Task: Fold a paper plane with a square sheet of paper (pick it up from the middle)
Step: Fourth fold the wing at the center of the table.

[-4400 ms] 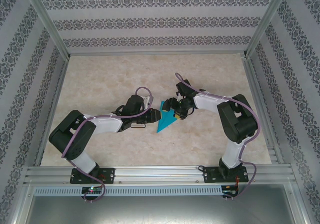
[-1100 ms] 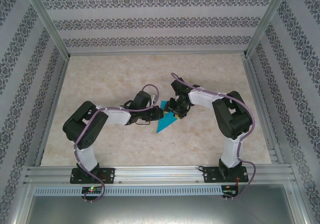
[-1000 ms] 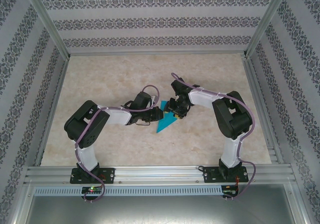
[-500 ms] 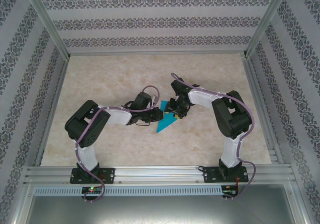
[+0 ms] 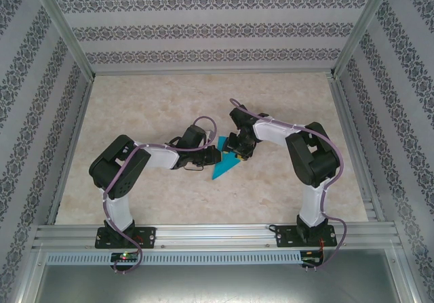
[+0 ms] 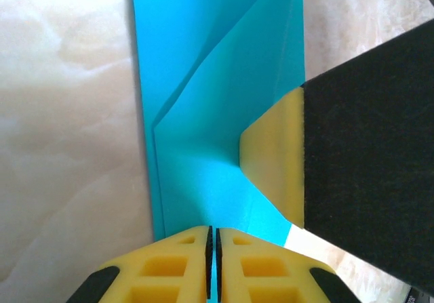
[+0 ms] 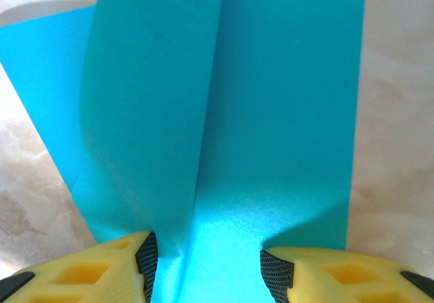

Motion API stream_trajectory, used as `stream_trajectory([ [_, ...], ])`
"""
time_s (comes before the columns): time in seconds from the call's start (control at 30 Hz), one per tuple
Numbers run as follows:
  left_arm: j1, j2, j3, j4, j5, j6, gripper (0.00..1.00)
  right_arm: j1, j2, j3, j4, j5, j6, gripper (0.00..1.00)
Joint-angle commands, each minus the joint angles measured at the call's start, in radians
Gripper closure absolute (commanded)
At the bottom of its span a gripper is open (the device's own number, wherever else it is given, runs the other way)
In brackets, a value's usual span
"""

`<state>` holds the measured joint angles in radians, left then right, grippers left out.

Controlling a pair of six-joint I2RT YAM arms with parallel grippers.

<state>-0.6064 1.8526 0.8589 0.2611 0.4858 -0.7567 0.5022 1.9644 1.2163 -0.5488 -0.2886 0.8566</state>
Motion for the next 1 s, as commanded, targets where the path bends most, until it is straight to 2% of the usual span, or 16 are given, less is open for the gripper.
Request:
stream_trajectory([
  [0.0, 0.01, 0.018, 0.02, -0.039, -0.017, 0.007, 0.86, 0.006, 0.281, -0.135, -0.051, 0.246, -0.036, 0.47],
  [0.27, 0.01, 0.047, 0.034, -0.096, -0.014, 0.0, 0.88, 0.008, 0.272, -0.132, -0.053, 0.234, -0.034, 0.47],
  [0.5, 0.01, 0.077, 0.052, -0.19, -0.018, -0.002, 0.93, 0.01, 0.195, -0.125, -0.053, 0.178, -0.033, 0.47],
  [0.73, 0.01, 0.088, 0.048, -0.27, -0.052, 0.0, 1.0, 0.007, 0.012, -0.068, -0.062, 0.068, -0.064, 0.48],
  [0.97, 0.009, 0.072, 0.038, -0.305, -0.078, 0.006, 1.0, -0.051, -0.233, -0.05, 0.011, -0.054, -0.184, 0.48],
])
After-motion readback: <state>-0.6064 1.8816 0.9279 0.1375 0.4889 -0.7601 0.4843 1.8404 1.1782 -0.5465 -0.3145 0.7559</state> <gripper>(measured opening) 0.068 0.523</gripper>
